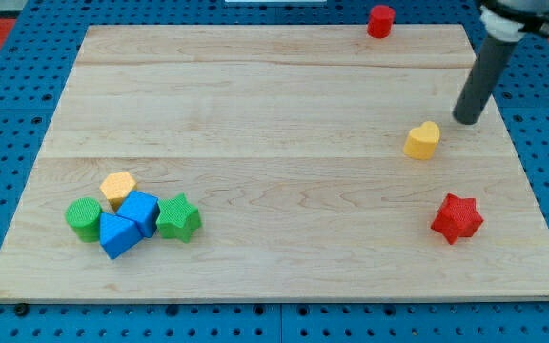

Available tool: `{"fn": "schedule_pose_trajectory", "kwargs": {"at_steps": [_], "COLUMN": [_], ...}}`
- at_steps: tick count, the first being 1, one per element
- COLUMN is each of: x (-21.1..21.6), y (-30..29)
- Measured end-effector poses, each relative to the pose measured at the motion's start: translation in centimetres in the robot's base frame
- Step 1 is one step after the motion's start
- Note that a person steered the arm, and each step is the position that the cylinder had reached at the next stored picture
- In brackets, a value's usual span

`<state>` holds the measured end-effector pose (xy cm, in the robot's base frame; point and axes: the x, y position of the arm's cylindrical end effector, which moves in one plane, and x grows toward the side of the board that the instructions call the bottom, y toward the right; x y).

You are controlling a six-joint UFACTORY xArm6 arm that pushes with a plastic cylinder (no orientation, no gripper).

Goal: Push the yellow heart towards the group of blocks

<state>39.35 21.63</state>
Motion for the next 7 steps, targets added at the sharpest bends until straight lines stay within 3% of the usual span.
{"fn": "schedule_pose_trajectory", "kwargs": {"at_steps": [1,2,3,4,5,6,7], "x": [-0.5,-0.8,-2.1,0.5,2.4,3.6,3.6], "y": [-9.6,-9.9,-3.6,-0.6,-8.1,-12.0,-8.6]}}
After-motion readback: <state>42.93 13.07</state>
